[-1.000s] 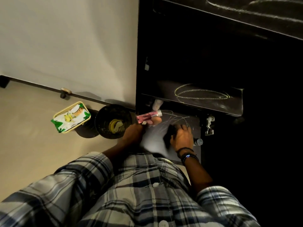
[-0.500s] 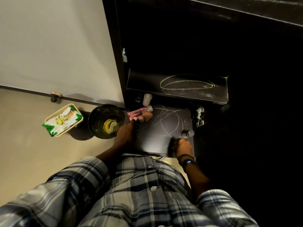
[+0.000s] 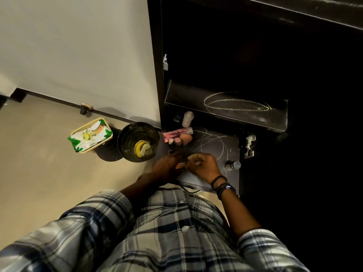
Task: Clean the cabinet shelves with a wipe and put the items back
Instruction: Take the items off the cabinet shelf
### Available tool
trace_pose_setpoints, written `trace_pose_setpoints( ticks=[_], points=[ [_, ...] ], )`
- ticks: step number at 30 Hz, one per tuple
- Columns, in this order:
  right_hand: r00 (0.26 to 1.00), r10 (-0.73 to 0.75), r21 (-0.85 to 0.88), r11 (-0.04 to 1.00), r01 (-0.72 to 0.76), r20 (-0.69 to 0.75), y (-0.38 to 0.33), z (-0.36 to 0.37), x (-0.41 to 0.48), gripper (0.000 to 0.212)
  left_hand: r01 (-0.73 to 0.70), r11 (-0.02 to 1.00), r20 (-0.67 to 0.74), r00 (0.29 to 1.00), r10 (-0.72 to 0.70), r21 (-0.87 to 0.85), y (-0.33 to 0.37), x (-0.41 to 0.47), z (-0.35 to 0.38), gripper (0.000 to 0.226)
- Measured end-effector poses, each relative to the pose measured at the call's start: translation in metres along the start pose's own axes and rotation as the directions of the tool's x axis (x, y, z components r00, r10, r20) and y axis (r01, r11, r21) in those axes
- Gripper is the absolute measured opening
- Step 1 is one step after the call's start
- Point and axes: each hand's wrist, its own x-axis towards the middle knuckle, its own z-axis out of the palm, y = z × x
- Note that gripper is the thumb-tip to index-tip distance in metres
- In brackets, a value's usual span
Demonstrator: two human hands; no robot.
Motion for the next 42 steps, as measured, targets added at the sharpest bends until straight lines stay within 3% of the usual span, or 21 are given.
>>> trace_pose_setpoints(
  ticks=[3, 5, 7, 8, 10, 13, 17, 21, 24, 32, 42],
  points=[
    [1.000, 0.019, 0.018, 1.000, -0.020, 0.024, 0.002, -0.010, -0.005, 0.031, 0.021, 1.000, 0.015, 1.000, -0.020, -0.010, 0.004, 0.003, 0.005, 0.036],
    [0.986, 0.058, -0.208, 0.974, -0.091, -0.159, 0.011, -0.025, -0.009, 0.037, 0.038, 0.999, 0.010, 0.999, -0.038, -0.008, 0.005, 0.005, 0.010, 0.033],
    [0.918, 0.061, -0.513, 0.814, -0.272, -0.391, 0.022, -0.044, -0.014, 0.040, 0.056, 0.998, -0.015, 0.998, -0.056, -0.010, 0.006, 0.005, 0.013, 0.028],
    [0.890, 0.062, -0.579, 0.738, -0.346, -0.452, 0.028, -0.053, -0.017, 0.042, 0.069, 0.998, -0.033, 0.997, -0.069, -0.007, 0.006, 0.005, 0.014, 0.025],
    [0.866, 0.134, -0.560, 0.713, -0.422, -0.482, 0.041, -0.059, -0.019, 0.044, 0.113, 0.994, -0.064, 0.992, -0.112, 0.005, 0.004, 0.005, 0.016, 0.021],
    [0.863, 0.223, -0.424, 0.797, -0.429, -0.453, 0.057, -0.058, -0.019, 0.043, 0.192, 0.981, -0.095, 0.977, -0.191, 0.002, -0.003, 0.004, 0.020, 0.021],
    [0.867, 0.217, -0.342, 0.854, -0.391, -0.449, 0.056, -0.059, -0.020, 0.033, 0.248, 0.969, -0.101, 0.964, -0.247, -0.006, -0.008, 0.004, 0.020, 0.026],
    [0.963, -0.023, -0.329, 0.942, -0.069, -0.270, 0.025, -0.035, -0.010, 0.032, 0.313, 0.950, -0.114, 0.944, -0.309, 0.016, -0.016, 0.004, 0.018, 0.030],
    [0.984, -0.121, -0.364, 0.929, 0.067, -0.127, 0.003, -0.013, 0.009, 0.028, 0.331, 0.944, -0.130, 0.935, -0.329, -0.003, -0.021, 0.003, 0.015, 0.035],
    [0.982, -0.173, -0.485, 0.854, 0.188, 0.077, -0.021, 0.020, 0.040, 0.036, 0.350, 0.934, -0.129, 0.926, -0.356, -0.067, -0.032, 0.002, 0.003, 0.027],
    [0.973, -0.212, -0.505, 0.833, 0.228, 0.091, -0.021, 0.026, 0.044, 0.047, 0.320, 0.940, -0.134, 0.933, -0.335, -0.120, -0.036, 0.003, -0.006, 0.023]
  ],
)
